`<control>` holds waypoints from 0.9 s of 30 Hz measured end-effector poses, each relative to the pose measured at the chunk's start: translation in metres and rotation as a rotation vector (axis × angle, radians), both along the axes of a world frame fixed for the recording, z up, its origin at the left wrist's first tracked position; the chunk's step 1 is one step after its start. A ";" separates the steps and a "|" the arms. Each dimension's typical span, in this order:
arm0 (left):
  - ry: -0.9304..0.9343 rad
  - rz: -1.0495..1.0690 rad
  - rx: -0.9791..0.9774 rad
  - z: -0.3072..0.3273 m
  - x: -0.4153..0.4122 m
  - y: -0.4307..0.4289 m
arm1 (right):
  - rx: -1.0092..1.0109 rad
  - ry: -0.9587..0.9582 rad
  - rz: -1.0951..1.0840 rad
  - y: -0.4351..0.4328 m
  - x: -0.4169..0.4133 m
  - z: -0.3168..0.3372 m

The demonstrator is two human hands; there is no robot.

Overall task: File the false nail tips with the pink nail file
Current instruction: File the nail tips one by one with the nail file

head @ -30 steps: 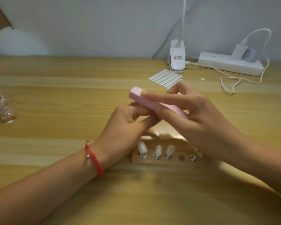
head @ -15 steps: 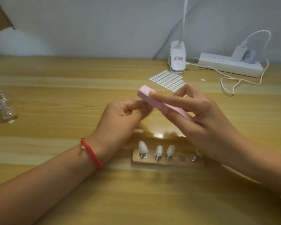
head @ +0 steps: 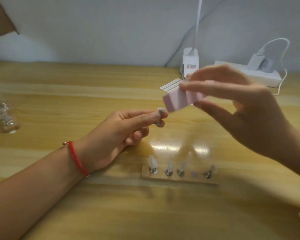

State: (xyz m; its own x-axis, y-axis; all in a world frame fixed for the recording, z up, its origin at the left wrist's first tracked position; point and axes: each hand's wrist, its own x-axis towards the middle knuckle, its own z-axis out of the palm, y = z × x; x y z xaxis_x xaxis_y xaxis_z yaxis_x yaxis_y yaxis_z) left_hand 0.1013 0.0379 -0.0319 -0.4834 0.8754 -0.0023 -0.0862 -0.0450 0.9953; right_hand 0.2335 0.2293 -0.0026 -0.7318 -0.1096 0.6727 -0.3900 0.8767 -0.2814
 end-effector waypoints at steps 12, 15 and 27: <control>-0.007 -0.028 -0.013 0.002 0.001 -0.001 | 0.214 0.083 0.085 -0.018 -0.006 -0.031; 0.014 -0.012 -0.020 0.002 0.002 0.001 | 0.090 0.092 0.018 -0.003 -0.009 -0.017; 0.035 0.012 -0.041 0.004 0.005 0.002 | 0.143 0.060 0.109 -0.029 -0.005 -0.026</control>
